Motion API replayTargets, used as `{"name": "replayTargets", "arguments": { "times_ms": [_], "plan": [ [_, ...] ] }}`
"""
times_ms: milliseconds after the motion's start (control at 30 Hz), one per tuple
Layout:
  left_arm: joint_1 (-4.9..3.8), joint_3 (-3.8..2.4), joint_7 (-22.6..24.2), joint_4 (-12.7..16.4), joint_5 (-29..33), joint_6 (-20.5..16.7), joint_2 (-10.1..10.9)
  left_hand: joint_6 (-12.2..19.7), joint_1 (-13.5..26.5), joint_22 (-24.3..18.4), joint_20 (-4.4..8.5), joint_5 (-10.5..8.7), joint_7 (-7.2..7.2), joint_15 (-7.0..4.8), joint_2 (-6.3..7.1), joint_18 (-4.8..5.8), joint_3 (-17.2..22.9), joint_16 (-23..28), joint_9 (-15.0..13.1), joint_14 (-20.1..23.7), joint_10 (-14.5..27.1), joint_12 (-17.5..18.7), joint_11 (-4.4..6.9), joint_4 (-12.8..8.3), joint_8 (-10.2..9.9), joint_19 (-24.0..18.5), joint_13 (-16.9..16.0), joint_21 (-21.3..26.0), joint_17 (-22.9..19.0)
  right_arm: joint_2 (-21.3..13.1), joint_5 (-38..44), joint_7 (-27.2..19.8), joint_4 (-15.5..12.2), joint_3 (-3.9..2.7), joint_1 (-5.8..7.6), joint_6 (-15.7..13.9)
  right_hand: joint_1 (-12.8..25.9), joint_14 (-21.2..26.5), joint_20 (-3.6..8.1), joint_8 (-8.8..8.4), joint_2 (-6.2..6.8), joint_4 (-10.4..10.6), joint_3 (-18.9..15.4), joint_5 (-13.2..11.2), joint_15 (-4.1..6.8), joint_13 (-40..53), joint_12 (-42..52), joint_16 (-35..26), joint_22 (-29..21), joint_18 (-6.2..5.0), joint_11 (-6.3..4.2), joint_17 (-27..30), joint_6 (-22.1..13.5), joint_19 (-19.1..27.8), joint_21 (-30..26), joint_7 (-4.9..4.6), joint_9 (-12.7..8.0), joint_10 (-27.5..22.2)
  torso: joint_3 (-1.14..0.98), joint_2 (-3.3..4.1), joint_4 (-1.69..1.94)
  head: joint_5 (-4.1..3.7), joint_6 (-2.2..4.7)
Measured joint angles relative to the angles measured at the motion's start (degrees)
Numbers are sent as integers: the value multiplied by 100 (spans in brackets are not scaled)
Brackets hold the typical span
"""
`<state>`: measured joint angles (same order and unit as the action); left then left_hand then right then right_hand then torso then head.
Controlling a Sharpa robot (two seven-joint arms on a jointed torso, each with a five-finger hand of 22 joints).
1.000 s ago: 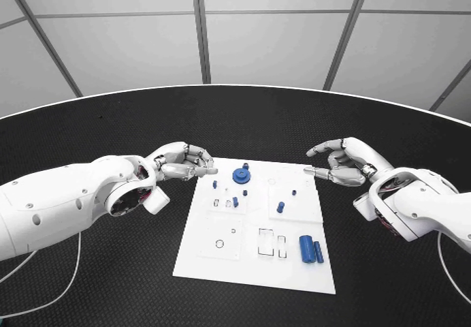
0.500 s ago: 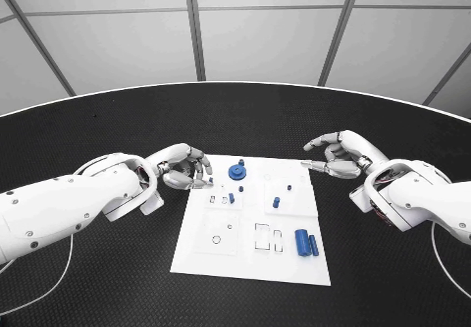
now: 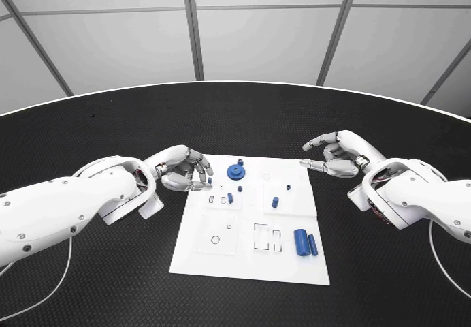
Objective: Assemble the parts on the task board
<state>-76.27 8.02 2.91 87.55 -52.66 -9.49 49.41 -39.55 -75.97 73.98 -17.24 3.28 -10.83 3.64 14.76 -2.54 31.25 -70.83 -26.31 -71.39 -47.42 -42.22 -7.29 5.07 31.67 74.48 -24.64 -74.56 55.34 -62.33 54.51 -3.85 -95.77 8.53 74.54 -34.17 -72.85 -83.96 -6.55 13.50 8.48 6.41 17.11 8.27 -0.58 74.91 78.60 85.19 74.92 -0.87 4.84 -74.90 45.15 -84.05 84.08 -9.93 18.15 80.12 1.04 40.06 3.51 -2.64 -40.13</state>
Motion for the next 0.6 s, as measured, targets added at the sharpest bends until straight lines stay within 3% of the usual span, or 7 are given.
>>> {"name": "replayTargets", "arguments": {
  "times_ms": [33, 100, 167, 267, 400, 533, 600],
  "plan": [
    [0, 0, 70, -10, 153, -17, 0, 38, 0, -202, 1, 0, 3, 49, 0, 0, 0, 374, 38, 316, 112, 175, -49, 0, -42, -295, 114, 239, -371, 5, 0, 2, 9, 0, 0, 3, 0, 0, 0, 0, 0, 0, 0, 0, 0, 0, 0, 0, 0, 0, 0, 0, 0, 0, 0, 0, 0, 0, 1, 0, -1, 4, 0],
    [0, 1, 186, -26, 381, -55, -2, 98, -1, -1445, 10, 12, 29, 166, -1, 0, -53, 1276, 131, 930, 287, 575, -168, -28, -127, -1467, 395, 1349, -1146, 11, 0, 4, 22, 0, 0, 7, 0, 0, 0, 0, 0, 0, 0, 0, 0, 0, 0, 0, 0, 0, 0, 0, 0, 0, 0, 0, 0, 0, 2, -1, -1, 9, -1],
    [0, 2, 356, -48, 701, -128, -4, 107, -85, -2025, 58, 12, 20, 292, -85, 0, -306, 2158, 263, 1368, 372, 954, -253, -68, -198, -2230, 712, 1586, -1813, 20, 0, 5, 43, 1, 0, 12, 0, 0, 0, 0, 0, 0, 0, 0, 0, 0, 0, 0, 0, 0, 0, 0, 0, 0, 0, 0, 0, 0, 2, -1, -3, 10, 6],
    [0, 2, 620, -89, 1233, -227, -7, 107, -225, -2089, 98, 12, 20, 446, -225, -1, -751, 3256, 484, 1901, 454, 1428, -340, -73, -307, -3294, 1146, 1204, -2580, 30, 0, 4, 72, 1, 0, 16, 0, 0, 0, 0, 0, 0, 0, 0, 0, 0, 0, 0, 0, 0, 0, -3, 0, 0, 0, 0, 0, 0, 1, -5, -6, 15, 9],
    [0, 3, 839, -139, 1846, -258, -9, 107, -599, -1812, 95, 12, 20, 656, -320, -2, -1506, 4617, 839, 2729, 483, 2103, -469, 233, -509, -4805, 1629, 624, -3507, 41, 0, 0, 98, 1, 0, 23, -17, 0, 0, 0, 17, 0, 0, 29, 0, 0, 0, 0, 0, 0, 0, -5, 0, 0, 0, 0, -1, 0, 0, -8, -9, 17, 10],
    [0, 4, 904, -169, 2142, -219, -10, 106, -956, -1639, 86, 12, 20, 743, -315, -4, -1955, 5303, 1069, 3037, 485, 2580, -507, 639, -663, -5677, 1847, 364, -3973, 52, 0, -5, 111, 1, -1, 28, -23, 0, 0, 0, 23, 0, 0, 29, 0, -1, 0, 0, 0, 0, 0, -4, 0, 0, 0, 0, -1, 0, 1, -8, -7, 18, 20],
    [0, 5, 908, -177, 2204, -193, -13, 104, -1103, -1340, 86, 12, 22, 745, -329, -4, -2108, 5467, 1178, 2942, 401, 2783, -541, 793, -742, -5872, 1925, -130, -4098, 57, 0, -7, 115, 1, -1, 30, -45, 0, 0, 0, 0, 0, 0, 28, 0, -1, 0, 0, -1, 0, 0, -4, 0, 0, 0, 0, -1, 0, 1, -8, -4, 18, 26]
  ]
}}
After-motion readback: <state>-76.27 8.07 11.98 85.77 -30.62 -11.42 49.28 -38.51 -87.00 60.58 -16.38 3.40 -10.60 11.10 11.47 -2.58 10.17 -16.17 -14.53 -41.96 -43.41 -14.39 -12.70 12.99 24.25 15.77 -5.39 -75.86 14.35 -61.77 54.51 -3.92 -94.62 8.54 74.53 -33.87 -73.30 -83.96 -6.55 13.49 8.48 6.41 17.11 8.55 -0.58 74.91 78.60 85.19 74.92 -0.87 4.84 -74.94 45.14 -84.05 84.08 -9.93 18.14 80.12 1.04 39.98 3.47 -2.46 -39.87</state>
